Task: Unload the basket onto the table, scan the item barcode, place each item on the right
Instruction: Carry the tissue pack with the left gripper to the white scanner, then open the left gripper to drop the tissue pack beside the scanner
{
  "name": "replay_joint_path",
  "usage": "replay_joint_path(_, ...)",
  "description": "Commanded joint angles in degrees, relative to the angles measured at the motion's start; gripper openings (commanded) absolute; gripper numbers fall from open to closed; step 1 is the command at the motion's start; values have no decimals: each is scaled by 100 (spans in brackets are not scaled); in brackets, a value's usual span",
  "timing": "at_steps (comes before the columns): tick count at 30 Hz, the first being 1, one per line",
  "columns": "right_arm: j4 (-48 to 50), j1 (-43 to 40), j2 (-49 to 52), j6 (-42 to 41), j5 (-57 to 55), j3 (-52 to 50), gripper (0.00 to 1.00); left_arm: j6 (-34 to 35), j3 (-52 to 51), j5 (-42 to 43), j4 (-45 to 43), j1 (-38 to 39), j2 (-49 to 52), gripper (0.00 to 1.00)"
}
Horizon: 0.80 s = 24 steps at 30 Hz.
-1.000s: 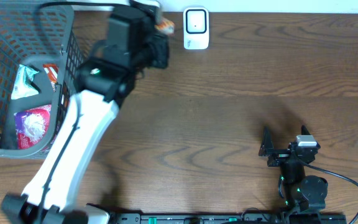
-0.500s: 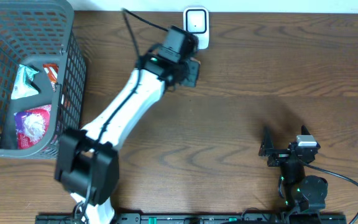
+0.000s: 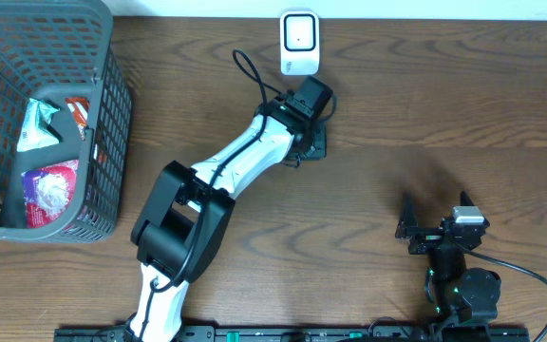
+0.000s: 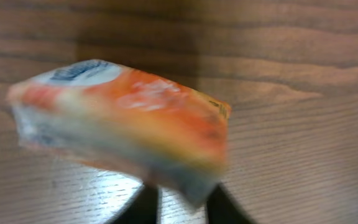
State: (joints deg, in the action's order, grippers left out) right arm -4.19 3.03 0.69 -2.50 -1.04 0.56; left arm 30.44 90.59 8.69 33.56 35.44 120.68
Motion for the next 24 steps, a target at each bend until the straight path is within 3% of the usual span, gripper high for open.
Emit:
replay_joint_path(1,-4,-35,-31,42,9,-24,99,420,39,-26,4,42,-31,51)
replay_joint_path(16,-4,-35,-31,42,9,-24,99,411,42,-31,11,-332,-1766,63)
replay_joint_path(24,-4,-35,-31,42,9,-24,99,-199,42,-33,133,-750,-3095,63)
